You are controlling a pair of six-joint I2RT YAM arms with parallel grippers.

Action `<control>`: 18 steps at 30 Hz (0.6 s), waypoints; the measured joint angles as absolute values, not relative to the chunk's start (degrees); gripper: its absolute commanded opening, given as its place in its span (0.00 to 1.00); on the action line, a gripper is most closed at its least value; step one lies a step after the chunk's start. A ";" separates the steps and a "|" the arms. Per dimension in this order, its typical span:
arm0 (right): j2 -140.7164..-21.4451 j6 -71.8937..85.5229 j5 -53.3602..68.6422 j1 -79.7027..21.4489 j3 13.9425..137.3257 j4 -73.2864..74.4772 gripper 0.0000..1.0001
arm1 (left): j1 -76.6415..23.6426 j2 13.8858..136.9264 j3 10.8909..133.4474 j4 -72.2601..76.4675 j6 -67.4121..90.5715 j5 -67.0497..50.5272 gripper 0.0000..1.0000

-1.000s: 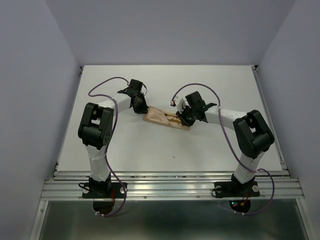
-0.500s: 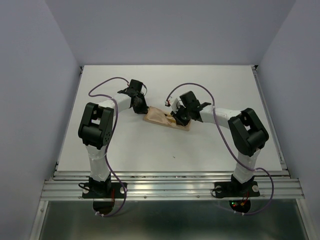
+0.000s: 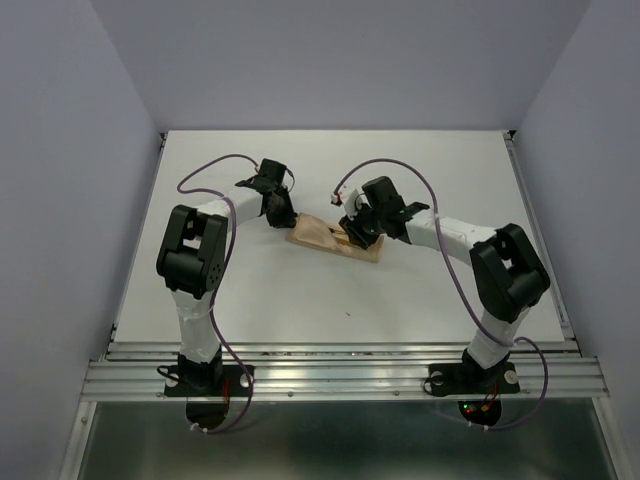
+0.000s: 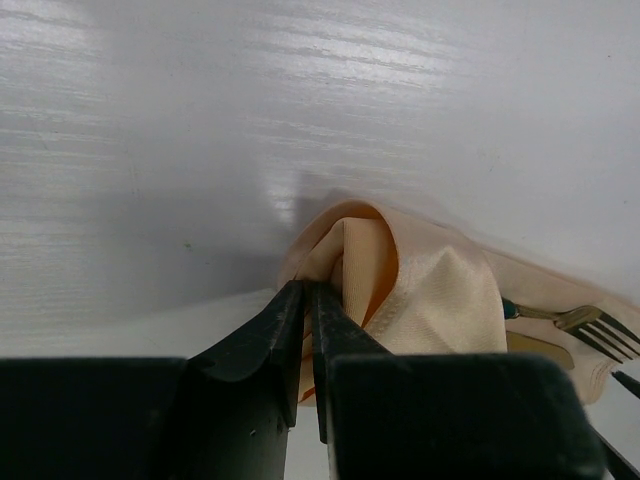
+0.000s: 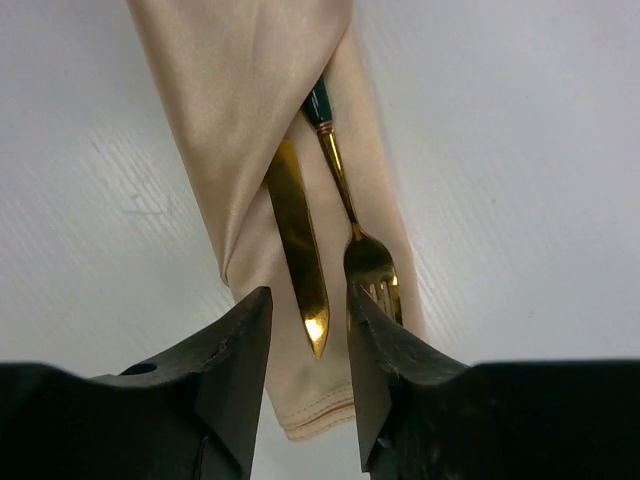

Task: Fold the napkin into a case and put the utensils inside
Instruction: Insert the knife into the folded napkin, then insert the fork into the folded napkin.

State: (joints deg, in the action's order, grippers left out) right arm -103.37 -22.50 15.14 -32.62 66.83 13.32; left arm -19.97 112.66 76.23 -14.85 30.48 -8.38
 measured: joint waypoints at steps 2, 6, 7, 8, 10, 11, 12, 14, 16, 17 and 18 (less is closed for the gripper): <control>-101.19 -22.20 14.76 -32.71 66.70 12.91 0.45 | -20.05 112.66 76.23 -14.92 30.46 -8.29 0.20; -96.90 -20.95 12.64 -32.71 64.86 9.69 0.43 | -20.21 112.66 76.25 -15.11 30.46 -8.29 0.20; -96.25 -20.71 11.90 -32.71 64.27 9.06 0.42 | -20.21 112.66 76.29 -15.22 30.46 -8.27 0.20; -95.83 -20.45 10.94 -32.69 63.64 8.47 0.39 | -20.21 112.66 76.38 -15.38 30.44 -8.25 0.20; -95.79 -20.12 8.97 -32.69 62.39 7.46 0.36 | -20.18 112.66 76.71 -15.77 30.41 -8.08 0.20; -95.79 -20.12 8.32 -32.69 61.60 7.01 0.34 | -20.18 112.64 76.86 -15.97 30.41 -7.99 0.20; -95.70 -20.14 7.70 -32.69 60.36 6.74 0.32 | -20.21 112.66 76.86 -16.01 30.35 -7.92 0.20; -95.59 -20.16 6.61 -32.62 58.00 6.66 0.31 | -20.18 112.66 76.86 -16.12 30.24 -7.84 0.20; -95.33 -20.16 5.80 -32.58 55.57 6.44 0.30 | -20.18 112.66 76.86 -16.12 30.15 -7.77 0.20; -95.09 -20.16 5.58 -32.58 54.76 6.28 0.29 | -20.18 112.66 76.86 -16.14 30.06 -7.75 0.20; -94.32 -20.18 5.17 -32.58 53.41 6.02 0.27 | -20.18 112.66 76.86 -16.14 30.02 -7.73 0.20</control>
State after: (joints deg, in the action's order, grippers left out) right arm -94.32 -20.18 5.17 -32.58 53.41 6.02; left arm -20.18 112.66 76.86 -16.14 30.02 -7.73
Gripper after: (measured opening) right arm 0.306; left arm 0.199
